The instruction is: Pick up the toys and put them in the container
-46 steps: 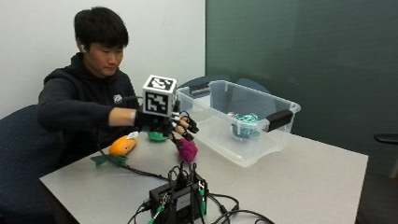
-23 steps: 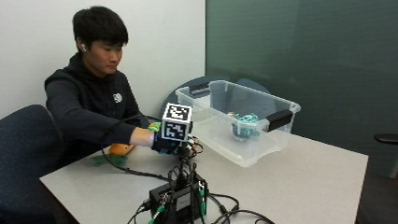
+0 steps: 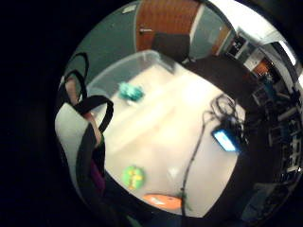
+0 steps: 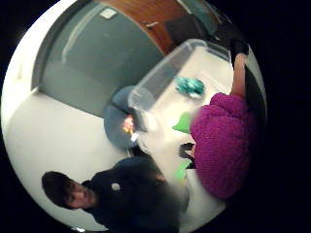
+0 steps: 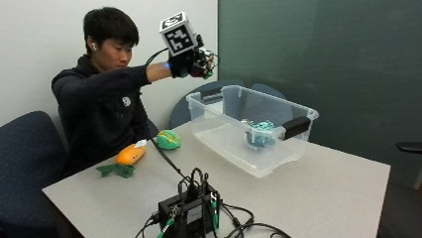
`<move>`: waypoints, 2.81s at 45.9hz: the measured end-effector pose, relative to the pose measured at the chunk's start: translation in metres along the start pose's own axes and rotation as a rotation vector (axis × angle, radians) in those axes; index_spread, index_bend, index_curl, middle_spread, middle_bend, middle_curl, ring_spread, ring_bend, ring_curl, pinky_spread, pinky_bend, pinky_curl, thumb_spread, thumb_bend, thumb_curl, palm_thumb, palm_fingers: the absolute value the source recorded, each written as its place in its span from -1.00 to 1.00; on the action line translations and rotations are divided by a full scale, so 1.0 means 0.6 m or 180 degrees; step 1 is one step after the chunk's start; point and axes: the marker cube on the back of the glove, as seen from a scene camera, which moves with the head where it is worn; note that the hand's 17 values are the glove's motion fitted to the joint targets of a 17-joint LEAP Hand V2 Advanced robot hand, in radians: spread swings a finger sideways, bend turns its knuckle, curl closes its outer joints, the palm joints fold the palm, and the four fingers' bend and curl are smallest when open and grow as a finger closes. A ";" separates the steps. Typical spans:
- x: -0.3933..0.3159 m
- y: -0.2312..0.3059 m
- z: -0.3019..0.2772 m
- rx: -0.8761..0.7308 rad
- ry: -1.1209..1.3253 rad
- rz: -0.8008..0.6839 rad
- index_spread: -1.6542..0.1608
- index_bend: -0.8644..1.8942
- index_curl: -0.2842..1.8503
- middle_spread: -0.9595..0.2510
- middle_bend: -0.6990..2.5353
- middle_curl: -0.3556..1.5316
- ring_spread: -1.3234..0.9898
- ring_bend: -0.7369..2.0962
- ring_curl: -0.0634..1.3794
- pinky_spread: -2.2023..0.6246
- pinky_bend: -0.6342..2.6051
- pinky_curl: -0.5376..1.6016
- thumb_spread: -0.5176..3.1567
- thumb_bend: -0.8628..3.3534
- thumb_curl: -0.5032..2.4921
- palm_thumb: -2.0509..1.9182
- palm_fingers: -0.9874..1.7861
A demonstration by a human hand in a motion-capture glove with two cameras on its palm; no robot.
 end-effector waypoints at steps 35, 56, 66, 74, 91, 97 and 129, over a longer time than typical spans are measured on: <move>0.001 0.203 0.075 -0.1186 0.0619 0.0158 0.56 -0.24 -0.24 0.45 -0.36 0.00 0.02 -0.01 -0.46 0.54 0.00 -0.11 -0.06 -0.60 -0.35 0.09 -0.29; 0.066 0.363 0.299 -0.2421 0.1023 0.0727 0.48 -0.35 -0.44 0.58 -0.51 -0.23 0.05 0.30 -0.34 0.47 0.26 -0.06 -0.05 -0.59 -0.42 0.04 -0.19; 0.061 0.348 0.309 -0.1966 0.0819 0.0435 0.47 -0.27 -0.49 0.45 -0.33 -0.16 -0.05 0.45 -0.28 0.33 0.19 -0.12 0.02 -0.48 -0.35 0.27 0.24; 0.054 0.292 0.236 -0.1421 0.0472 0.0494 0.48 -0.19 -0.42 0.34 -0.26 -0.08 -0.08 0.39 -0.28 0.30 0.09 -0.15 -0.12 -0.47 -0.27 0.37 0.37; -0.074 -0.002 0.062 -0.0239 -0.0126 0.0399 0.46 -0.17 -0.33 0.26 -0.24 0.00 -0.11 0.29 -0.29 0.29 0.04 -0.14 -0.33 -0.50 -0.16 0.40 0.42; -0.065 -0.038 0.132 -0.1189 -0.0003 0.0522 0.47 -0.35 -0.38 0.27 -0.34 -0.03 -0.11 0.33 -0.25 0.29 0.13 -0.10 -0.23 -0.54 -0.20 0.33 0.16; 0.153 0.480 0.096 -0.1978 0.0576 0.0311 0.50 -0.25 -0.42 0.54 -0.44 -0.18 0.08 -0.20 -0.58 0.57 -0.12 -0.24 -0.05 -0.60 -0.41 0.08 -0.30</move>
